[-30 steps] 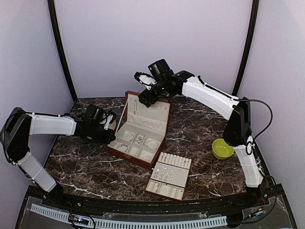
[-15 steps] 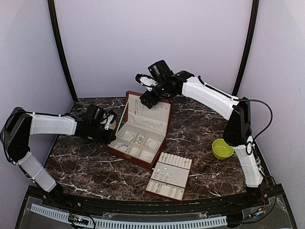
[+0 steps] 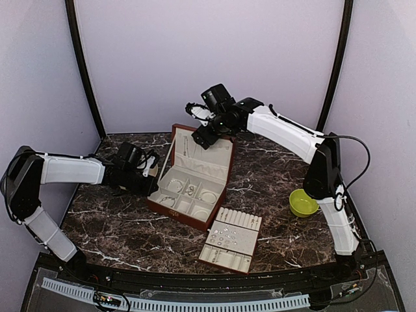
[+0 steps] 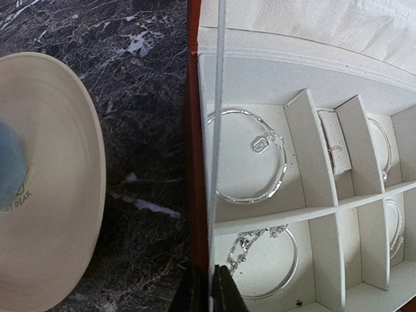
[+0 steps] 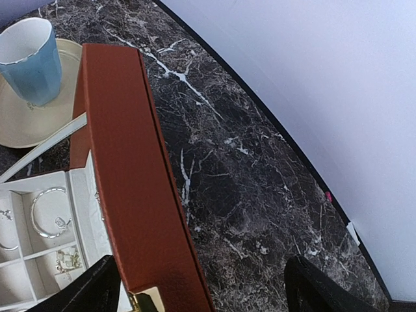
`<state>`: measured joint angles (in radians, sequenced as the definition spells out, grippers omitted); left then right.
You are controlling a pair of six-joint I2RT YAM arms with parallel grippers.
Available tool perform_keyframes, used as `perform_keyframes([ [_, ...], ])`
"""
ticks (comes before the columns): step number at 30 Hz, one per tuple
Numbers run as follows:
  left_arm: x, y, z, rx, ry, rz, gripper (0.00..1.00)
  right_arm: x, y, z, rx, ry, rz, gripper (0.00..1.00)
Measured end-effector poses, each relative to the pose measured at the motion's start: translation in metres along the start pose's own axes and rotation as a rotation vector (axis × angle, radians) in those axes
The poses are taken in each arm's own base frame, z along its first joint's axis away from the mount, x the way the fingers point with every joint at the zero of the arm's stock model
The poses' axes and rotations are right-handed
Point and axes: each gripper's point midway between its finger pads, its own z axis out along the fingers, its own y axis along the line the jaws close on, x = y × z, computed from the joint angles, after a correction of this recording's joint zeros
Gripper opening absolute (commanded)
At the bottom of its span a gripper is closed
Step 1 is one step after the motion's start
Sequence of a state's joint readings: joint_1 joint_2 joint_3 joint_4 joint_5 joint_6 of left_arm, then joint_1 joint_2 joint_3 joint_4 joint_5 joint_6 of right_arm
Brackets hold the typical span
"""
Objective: Organize the mixed jewelry
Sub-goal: Adjust the necklace on the necklace hanger.
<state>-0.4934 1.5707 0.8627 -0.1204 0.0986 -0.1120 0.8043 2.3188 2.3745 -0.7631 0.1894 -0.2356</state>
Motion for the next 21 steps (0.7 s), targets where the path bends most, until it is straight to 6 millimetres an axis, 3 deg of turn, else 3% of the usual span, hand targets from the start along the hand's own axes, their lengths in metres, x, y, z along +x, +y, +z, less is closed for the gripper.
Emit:
perform_keyframes([
  [21, -0.0009, 0.0000, -0.0002, -0.002, -0.002, 0.004, 0.00, 0.0014, 0.0019, 0.0060, 0.034, 0.008, -0.008, 0.54],
])
